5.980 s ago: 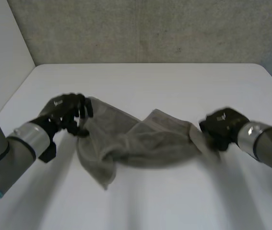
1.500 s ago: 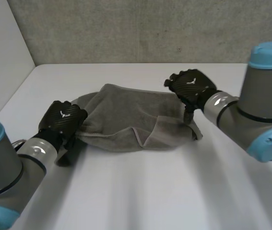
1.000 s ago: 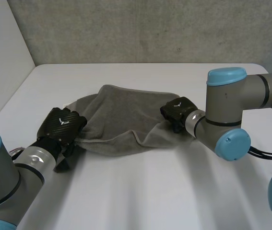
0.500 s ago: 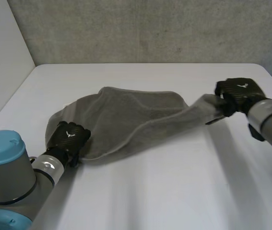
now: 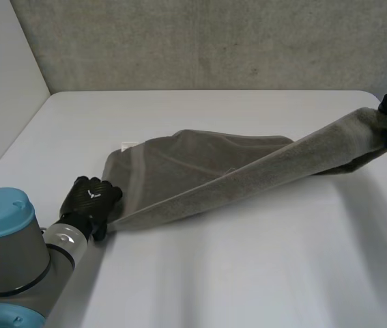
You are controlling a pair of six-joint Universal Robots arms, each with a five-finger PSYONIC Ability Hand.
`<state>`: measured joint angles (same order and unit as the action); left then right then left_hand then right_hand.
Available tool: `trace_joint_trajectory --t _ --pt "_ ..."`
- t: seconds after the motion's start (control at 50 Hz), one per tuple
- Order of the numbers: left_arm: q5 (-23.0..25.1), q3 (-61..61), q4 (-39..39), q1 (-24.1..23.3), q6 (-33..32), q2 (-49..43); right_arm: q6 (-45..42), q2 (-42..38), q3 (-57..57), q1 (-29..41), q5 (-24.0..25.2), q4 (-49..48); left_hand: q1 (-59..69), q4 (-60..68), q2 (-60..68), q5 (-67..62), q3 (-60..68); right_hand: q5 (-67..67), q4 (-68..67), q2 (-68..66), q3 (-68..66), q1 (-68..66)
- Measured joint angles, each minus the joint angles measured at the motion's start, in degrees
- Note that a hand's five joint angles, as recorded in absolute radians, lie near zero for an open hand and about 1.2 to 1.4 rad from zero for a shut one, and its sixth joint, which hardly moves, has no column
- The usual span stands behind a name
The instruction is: Fold the towel.
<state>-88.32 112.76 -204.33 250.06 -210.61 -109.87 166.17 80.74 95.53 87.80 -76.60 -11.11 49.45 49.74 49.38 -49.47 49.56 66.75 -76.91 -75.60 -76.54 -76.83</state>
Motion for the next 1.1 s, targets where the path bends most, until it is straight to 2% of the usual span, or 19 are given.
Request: trace_joint_trajectory --t 0.08,0.14,0.18,0.4,0.48,0.62,0.74,0.8,0.9,1.0,1.1 --pt "-0.4 0.3 0.2 0.1 -0.1 1.4 -0.1 0.2 0.4 0.1 -0.4 -0.4 13.8 13.3 13.4 -13.0 13.3 0.0 0.0 0.0 0.0 0.0" --pt "-0.4 0.4 0.4 0.3 -0.1 3.0 -0.2 0.2 0.7 0.4 -0.4 -0.3 31.5 31.6 31.4 -30.6 31.6 0.0 0.0 0.0 0.0 0.0" --pt "-0.4 0.5 0.6 0.4 -0.2 4.2 -0.2 0.3 0.7 0.5 -0.3 -0.3 34.7 36.8 36.6 -36.0 37.2 0.0 0.0 0.0 0.0 0.0" --pt "0.3 -1.8 2.0 2.8 -1.5 18.5 -0.7 4.8 -1.7 0.5 1.8 2.7 34.7 37.7 37.2 -36.6 38.9 0.0 0.0 0.0 0.0 -0.1" --pt "0.6 -6.8 4.4 4.1 -1.5 25.7 -1.4 9.4 -7.2 0.1 3.9 8.4 34.7 37.7 37.2 -36.6 39.0 0.0 0.0 0.0 0.0 -0.1" --pt "0.6 -16.2 10.9 4.6 -1.2 29.7 -4.1 12.4 -17.0 -0.2 6.8 18.7 34.7 37.7 37.2 -36.6 39.0 0.0 0.0 0.0 0.0 -0.1" --pt "0.5 -22.0 16.0 4.5 -1.1 24.9 -15.1 7.4 -22.3 1.6 7.4 28.6 34.7 37.7 37.5 -36.6 39.1 0.0 0.0 -0.2 0.0 -0.1" --pt "0.5 -24.5 18.0 4.4 -1.3 18.7 -23.5 2.1 -23.5 4.4 6.0 33.3 34.7 37.7 37.5 -36.6 39.2 0.0 0.0 -0.2 0.0 -0.1" --pt "0.5 -27.7 19.4 4.4 -1.6 10.2 -31.2 -5.1 -24.4 8.5 2.7 36.1 34.7 37.7 37.5 -36.6 39.2 0.0 0.0 -0.2 0.0 -0.1" --pt "0.4 -34.0 20.7 4.3 -1.8 0.0 -34.9 -13.1 -28.9 12.8 -1.6 35.4 34.7 37.7 37.5 -36.6 39.2 0.0 0.0 -0.2 0.0 -0.1" --pt "0.1 -41.5 21.3 4.2 -1.8 -6.9 -34.5 -18.4 -35.9 15.6 -4.9 31.2 34.7 37.7 37.5 -36.6 39.2 0.0 0.0 -0.2 0.0 -0.1"
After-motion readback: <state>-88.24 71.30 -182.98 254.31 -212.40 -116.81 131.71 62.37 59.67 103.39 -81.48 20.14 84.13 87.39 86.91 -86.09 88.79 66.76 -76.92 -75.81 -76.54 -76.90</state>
